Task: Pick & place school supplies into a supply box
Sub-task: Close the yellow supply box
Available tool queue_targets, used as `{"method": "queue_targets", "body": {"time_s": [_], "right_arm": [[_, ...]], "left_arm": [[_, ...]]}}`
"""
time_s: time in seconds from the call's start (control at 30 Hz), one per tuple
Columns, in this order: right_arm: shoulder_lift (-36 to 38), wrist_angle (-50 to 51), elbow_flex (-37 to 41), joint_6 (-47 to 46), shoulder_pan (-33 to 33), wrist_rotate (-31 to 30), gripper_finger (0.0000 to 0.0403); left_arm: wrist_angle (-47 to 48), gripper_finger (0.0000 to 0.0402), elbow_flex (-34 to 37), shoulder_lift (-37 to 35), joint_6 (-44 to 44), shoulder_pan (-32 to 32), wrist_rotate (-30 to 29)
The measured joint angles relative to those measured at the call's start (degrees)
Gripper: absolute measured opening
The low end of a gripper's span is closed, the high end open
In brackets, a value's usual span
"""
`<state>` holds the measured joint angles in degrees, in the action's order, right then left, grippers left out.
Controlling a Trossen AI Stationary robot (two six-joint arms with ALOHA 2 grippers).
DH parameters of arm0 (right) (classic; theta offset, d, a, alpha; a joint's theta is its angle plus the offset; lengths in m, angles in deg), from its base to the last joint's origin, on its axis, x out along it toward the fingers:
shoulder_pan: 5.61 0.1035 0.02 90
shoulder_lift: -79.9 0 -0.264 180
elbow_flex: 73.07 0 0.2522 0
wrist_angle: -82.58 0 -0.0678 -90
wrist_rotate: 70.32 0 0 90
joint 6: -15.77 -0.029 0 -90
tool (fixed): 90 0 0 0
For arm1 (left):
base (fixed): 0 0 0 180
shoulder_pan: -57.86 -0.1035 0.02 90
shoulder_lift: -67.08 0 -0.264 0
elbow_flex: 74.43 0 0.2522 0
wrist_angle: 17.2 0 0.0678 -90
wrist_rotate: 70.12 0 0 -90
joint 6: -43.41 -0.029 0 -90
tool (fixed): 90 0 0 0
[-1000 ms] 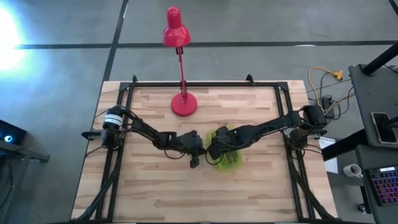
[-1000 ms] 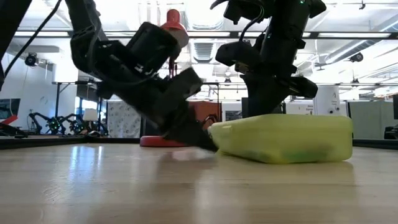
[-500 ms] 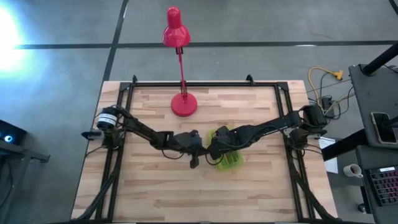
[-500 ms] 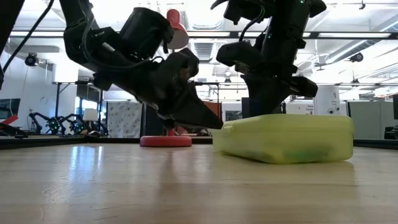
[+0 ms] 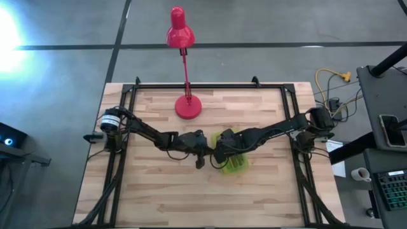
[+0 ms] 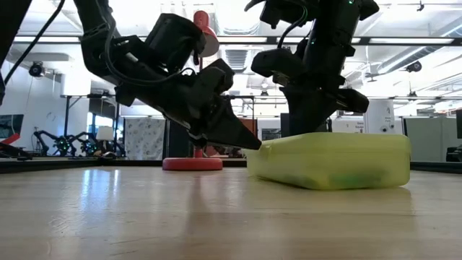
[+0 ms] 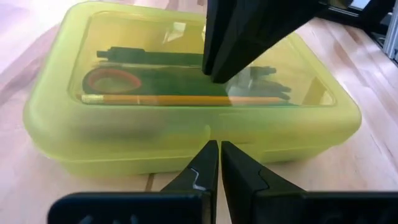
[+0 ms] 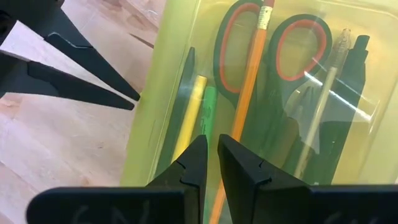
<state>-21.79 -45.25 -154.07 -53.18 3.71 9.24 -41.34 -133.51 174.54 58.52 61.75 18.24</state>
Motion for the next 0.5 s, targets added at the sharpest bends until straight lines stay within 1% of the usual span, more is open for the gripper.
{"method": "queue_targets", "body": {"time_s": [0.07,0.2,0.5], "right_arm": [[0.0,0.0,0.0,0.0,0.0,0.0,0.0038],[0.0,0.0,0.0,0.0,0.0,0.0,0.0038],[0.0,0.0,0.0,0.0,0.0,-0.1,0.0038]], "left_arm": [[0.2,0.0006,0.0,0.0,0.0,-0.3,0.5],[3.5,0.0006,0.0,0.1,0.0,-0.5,1.7],[3.6,0.0006,-1.1,0.1,0.0,-0.5,2.1]]}}
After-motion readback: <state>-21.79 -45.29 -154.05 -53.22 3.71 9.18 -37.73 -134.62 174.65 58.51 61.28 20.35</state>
